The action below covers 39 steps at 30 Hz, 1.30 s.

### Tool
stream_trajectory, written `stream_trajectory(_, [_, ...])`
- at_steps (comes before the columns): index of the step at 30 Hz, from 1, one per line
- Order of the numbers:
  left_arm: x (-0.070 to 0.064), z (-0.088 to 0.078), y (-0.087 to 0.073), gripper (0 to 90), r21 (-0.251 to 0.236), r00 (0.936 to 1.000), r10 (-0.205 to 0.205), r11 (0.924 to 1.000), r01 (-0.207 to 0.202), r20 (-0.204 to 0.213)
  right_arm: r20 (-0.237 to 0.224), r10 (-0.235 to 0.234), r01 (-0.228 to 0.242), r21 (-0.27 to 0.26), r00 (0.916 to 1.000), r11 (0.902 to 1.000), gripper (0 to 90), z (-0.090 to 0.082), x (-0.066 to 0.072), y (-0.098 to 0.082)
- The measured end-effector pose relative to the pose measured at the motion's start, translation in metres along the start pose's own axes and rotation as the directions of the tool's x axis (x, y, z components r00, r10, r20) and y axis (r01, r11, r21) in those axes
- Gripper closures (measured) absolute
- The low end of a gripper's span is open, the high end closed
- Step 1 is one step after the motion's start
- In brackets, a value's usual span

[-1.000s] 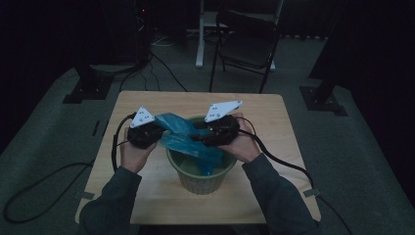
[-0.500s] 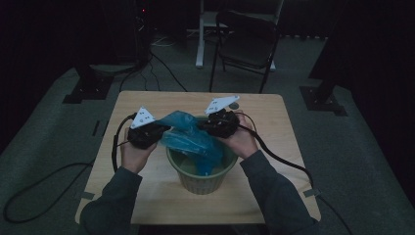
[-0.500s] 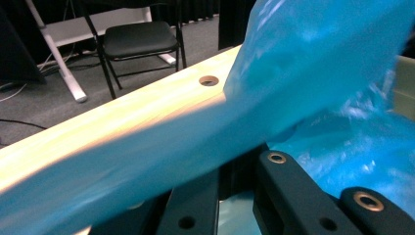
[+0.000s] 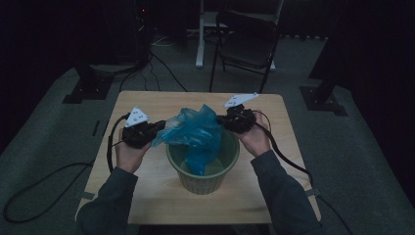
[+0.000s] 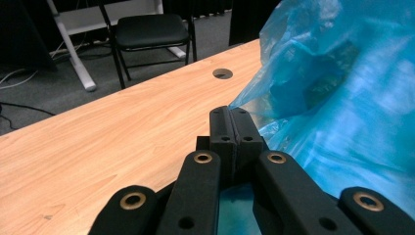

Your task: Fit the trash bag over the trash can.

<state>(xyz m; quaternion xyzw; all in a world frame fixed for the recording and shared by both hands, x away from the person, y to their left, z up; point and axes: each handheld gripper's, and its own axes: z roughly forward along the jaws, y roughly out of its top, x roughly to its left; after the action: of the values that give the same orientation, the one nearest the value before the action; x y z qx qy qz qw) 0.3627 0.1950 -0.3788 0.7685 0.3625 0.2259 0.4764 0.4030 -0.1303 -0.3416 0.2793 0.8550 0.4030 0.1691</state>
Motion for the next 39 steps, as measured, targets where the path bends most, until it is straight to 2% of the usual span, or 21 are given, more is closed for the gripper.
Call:
stream_trajectory(7, [0.006, -0.002, -0.003, 90.0, 0.004, 0.9998, -0.017, 0.9999, 0.017, -0.013, 0.008, 0.037, -0.037, 0.001, 0.9993, 0.9993, 90.0, -0.006, -0.012, -0.008])
stream_trajectory(11, [0.013, -0.004, -0.006, 90.0, 0.006, 0.9990, -0.038, 0.9992, 0.038, -0.024, 0.027, 0.056, -0.056, 0.007, 0.9980, 0.9984, 90.0, -0.010, -0.019, -0.014])
stream_trajectory(18, [0.021, -0.008, -0.012, 90.0, 0.009, 0.9972, -0.064, 0.9979, 0.065, -0.038, 0.027, 0.095, -0.095, 0.008, 0.9951, 0.9954, 90.0, -0.017, -0.029, -0.026])
stream_trajectory(26, [0.023, -0.007, -0.018, 90.0, 0.029, 0.9967, -0.067, 0.9972, 0.069, -0.046, 0.020, 0.120, -0.120, 0.007, 0.9925, 0.9927, 90.0, -0.022, -0.034, -0.035])
stream_trajectory(33, [0.022, -0.010, -0.014, 90.0, 0.008, 0.9975, -0.056, 0.9984, 0.057, -0.042, -0.001, 0.117, -0.117, 0.002, 0.9932, 0.9932, 90.0, -0.024, -0.033, -0.034])
stream_trajectory(35, [0.019, -0.011, -0.012, 90.0, -0.002, 0.9985, -0.046, 0.9990, 0.046, -0.031, -0.019, 0.111, -0.111, 0.012, 0.9936, 0.9938, 89.6, -0.023, -0.031, -0.033])
stream_trajectory(37, [0.015, -0.011, -0.010, 90.0, -0.004, 0.9992, -0.032, 0.9995, 0.032, -0.023, -0.035, 0.102, -0.101, 0.018, 0.9942, 0.9947, 85.4, -0.021, -0.030, -0.031])
stream_trajectory(39, [0.012, -0.010, -0.009, 89.7, -0.005, 0.9997, -0.019, 0.9998, 0.019, -0.018, -0.040, 0.089, -0.089, 0.014, 0.9952, 0.9959, 73.3, -0.021, -0.028, -0.030])
